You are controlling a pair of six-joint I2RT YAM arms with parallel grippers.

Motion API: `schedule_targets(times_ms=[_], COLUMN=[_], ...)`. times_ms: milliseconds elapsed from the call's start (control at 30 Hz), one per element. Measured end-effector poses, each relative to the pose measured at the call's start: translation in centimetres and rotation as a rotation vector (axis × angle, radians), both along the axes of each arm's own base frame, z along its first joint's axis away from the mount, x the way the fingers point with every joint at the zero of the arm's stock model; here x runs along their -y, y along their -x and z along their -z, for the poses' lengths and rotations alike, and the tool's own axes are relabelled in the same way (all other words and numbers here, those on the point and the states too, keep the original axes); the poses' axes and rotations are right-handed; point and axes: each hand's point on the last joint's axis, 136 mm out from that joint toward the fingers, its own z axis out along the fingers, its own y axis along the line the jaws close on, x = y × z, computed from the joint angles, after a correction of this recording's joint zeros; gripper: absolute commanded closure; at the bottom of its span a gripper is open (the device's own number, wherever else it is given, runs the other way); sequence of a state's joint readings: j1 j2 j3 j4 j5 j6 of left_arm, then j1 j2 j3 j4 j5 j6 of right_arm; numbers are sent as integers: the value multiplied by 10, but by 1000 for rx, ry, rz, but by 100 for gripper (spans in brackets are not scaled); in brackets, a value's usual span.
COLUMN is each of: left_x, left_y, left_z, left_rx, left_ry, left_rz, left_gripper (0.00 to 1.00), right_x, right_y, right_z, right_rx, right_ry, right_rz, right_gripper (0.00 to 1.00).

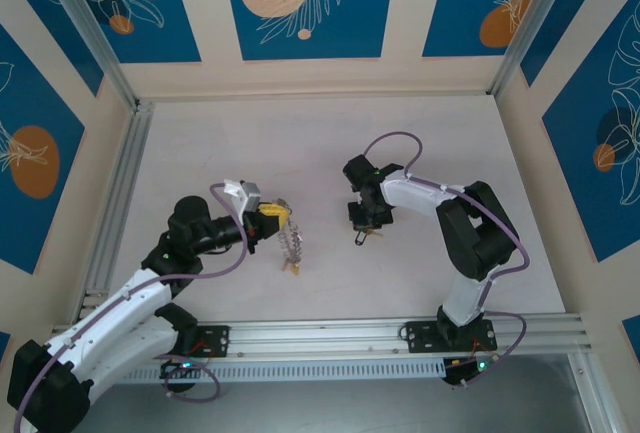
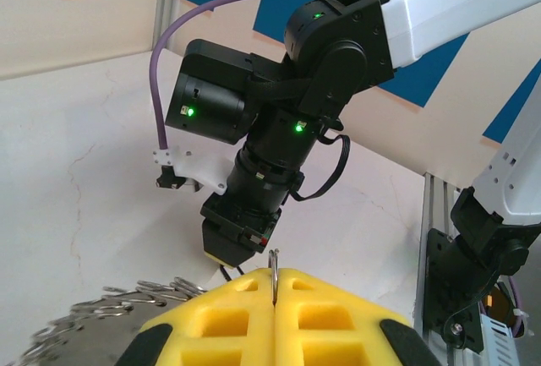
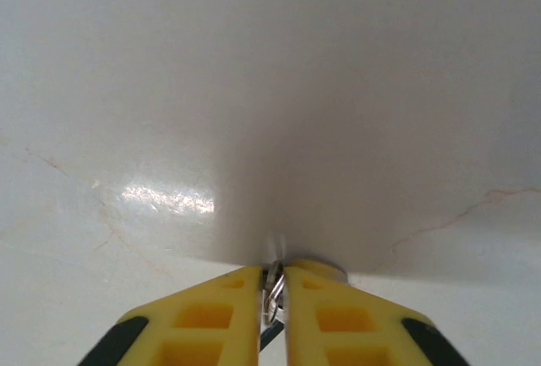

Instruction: Put the keys on the keyring

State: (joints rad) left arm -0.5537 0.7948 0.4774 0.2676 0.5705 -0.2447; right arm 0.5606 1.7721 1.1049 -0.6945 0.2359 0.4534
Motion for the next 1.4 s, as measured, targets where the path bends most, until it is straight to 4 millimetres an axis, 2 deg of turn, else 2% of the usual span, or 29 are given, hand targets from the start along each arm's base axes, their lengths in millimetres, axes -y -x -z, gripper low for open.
schedule_targets(times_ms=[300, 367, 433, 533, 667, 800, 900, 1033, 1167, 1233, 1400], left_x=[0, 0, 0, 1, 1, 2, 2, 2, 7, 10, 18], left_y=[0, 1, 2, 8, 20, 33, 47, 66, 72, 71, 62], left_z=[1, 3, 4, 0, -16, -48, -76, -105, -117, -114, -93], left_rx=[-5, -13, -21, -16, 10, 61, 126, 194, 220, 217, 161], left_ry=[-3, -8, -12, -4, 23, 31, 32, 22, 0, -12, -56], left_rz=[0, 1, 6, 32, 84, 140, 197, 290, 367, 386, 417], left_gripper=[100, 100, 100, 100, 100, 100, 100, 100, 100, 100, 100], right_x=[-1, -3, -7, -24, -56, -71, -77, -87, -94, -96, -102], right_y=[-1, 2, 8, 15, 31, 55, 70, 83, 90, 92, 99], right_z=[-1, -6, -19, -61, -141, -219, -260, -285, -301, -306, -322], right_rx=[15, 45, 96, 239, 500, 754, 881, 936, 946, 942, 930], right_ry=[-8, -38, -89, -211, -423, -624, -734, -850, -964, -1013, -1126], right_rz=[-8, -26, -58, -152, -334, -503, -603, -711, -791, -817, -861], right_gripper=[100, 100, 100, 100, 100, 100, 100, 100, 100, 100, 100])
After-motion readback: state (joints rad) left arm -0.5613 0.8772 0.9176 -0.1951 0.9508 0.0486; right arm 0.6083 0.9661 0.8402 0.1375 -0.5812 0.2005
